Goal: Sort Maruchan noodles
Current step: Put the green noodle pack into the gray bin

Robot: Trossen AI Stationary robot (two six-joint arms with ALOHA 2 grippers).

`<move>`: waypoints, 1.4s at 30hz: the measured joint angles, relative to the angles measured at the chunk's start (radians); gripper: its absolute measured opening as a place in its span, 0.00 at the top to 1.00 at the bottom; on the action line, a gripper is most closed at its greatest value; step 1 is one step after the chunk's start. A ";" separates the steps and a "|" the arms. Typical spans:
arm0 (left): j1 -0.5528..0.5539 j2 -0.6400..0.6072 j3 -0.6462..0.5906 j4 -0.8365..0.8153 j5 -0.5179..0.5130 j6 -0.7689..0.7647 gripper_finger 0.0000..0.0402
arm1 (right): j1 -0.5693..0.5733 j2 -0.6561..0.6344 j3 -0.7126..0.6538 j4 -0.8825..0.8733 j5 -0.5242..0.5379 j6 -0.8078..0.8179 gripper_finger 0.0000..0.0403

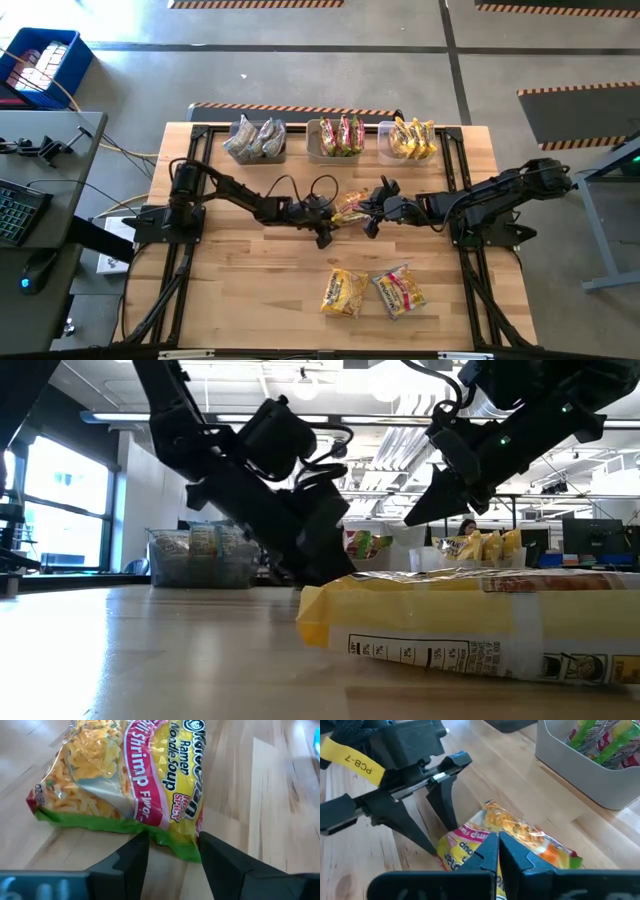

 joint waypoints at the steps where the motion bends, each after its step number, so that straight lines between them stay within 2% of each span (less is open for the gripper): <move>1: 0.003 0.008 0.007 0.001 0.000 -0.003 0.60 | 0.000 0.000 0.000 0.000 0.000 0.000 1.00; 5: 0.006 0.013 0.015 0.026 0.008 0.004 0.71 | 0.001 0.000 0.000 -0.002 -0.002 0.001 1.00; 11: 0.005 0.016 0.016 0.076 0.042 0.089 0.97 | 0.001 0.000 0.000 -0.001 -0.002 0.001 1.00; 16: 0.005 0.006 0.016 0.074 0.041 0.170 0.99 | 0.001 0.000 0.000 -0.001 -0.004 0.001 1.00; 30: 0.011 -0.113 0.014 -0.060 0.072 0.222 1.00 | 0.001 0.000 0.000 -0.025 -0.010 0.020 1.00; 32: 0.011 -0.135 0.014 -0.059 0.071 0.222 1.00 | 0.001 0.000 0.000 -0.036 -0.029 0.116 1.00; 36: 0.013 -0.163 0.015 -0.055 0.083 0.186 1.00 | 0.026 0.000 -0.001 -0.056 -0.151 0.457 0.99; 42: 0.014 -0.162 0.015 -0.055 0.091 0.156 1.00 | 0.157 0.000 -0.048 -0.055 -0.021 0.910 0.90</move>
